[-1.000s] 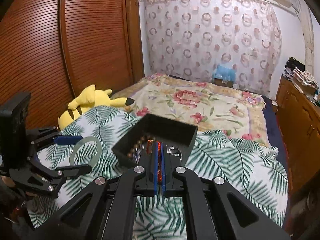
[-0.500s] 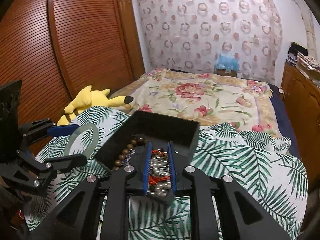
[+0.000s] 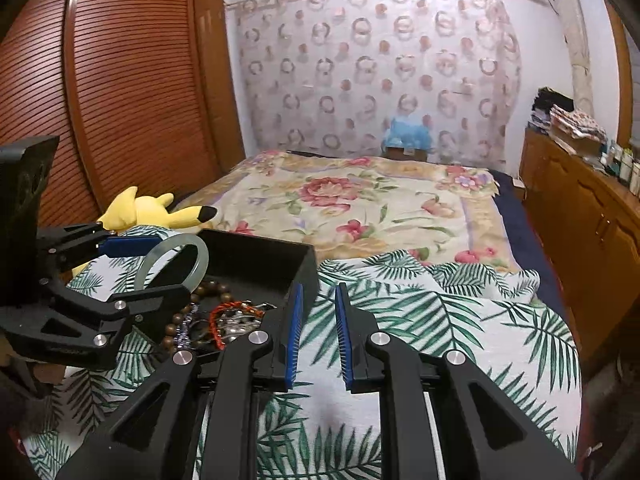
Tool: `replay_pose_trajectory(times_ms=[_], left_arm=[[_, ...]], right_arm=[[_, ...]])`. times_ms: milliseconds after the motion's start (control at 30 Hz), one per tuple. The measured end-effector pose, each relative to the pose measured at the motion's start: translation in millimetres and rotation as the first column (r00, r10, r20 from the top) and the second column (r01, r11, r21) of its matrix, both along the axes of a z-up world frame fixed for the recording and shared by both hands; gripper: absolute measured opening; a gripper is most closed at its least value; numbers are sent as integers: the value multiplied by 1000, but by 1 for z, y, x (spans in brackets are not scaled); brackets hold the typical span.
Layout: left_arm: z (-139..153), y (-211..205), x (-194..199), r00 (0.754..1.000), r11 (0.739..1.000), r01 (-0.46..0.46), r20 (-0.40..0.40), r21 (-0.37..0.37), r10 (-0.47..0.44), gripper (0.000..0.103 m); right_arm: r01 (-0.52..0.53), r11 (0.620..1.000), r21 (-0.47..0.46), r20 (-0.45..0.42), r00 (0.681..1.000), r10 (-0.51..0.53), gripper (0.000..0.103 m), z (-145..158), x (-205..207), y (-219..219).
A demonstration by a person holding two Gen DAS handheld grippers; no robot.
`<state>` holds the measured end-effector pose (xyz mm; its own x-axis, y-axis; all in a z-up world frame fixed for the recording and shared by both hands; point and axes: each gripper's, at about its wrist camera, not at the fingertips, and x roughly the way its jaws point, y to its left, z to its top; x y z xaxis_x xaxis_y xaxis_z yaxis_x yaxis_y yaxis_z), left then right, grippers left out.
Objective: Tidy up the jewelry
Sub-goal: 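Lower the jade bangle into the black box and open the left tool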
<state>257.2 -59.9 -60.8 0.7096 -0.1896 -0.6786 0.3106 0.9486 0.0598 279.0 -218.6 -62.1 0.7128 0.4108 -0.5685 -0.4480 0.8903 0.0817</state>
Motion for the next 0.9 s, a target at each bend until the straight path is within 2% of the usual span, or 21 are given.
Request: replay_pose_trajectory(times_ms=[500, 733, 900], left_arm=[[-8, -9, 10, 1000, 999, -2, -27, 33, 2, 69], [-2, -5, -5, 1000, 1000, -1, -7, 11, 1, 72], [4, 6, -30, 1000, 1000, -1, 7, -23, 1, 73]], right_arm=[[20, 1000, 16, 1, 1000, -20, 18, -2, 2, -8], [20, 1000, 13, 5, 1000, -20, 18, -2, 1, -9], [16, 1000, 2, 11, 1000, -16, 18, -2, -2, -6]])
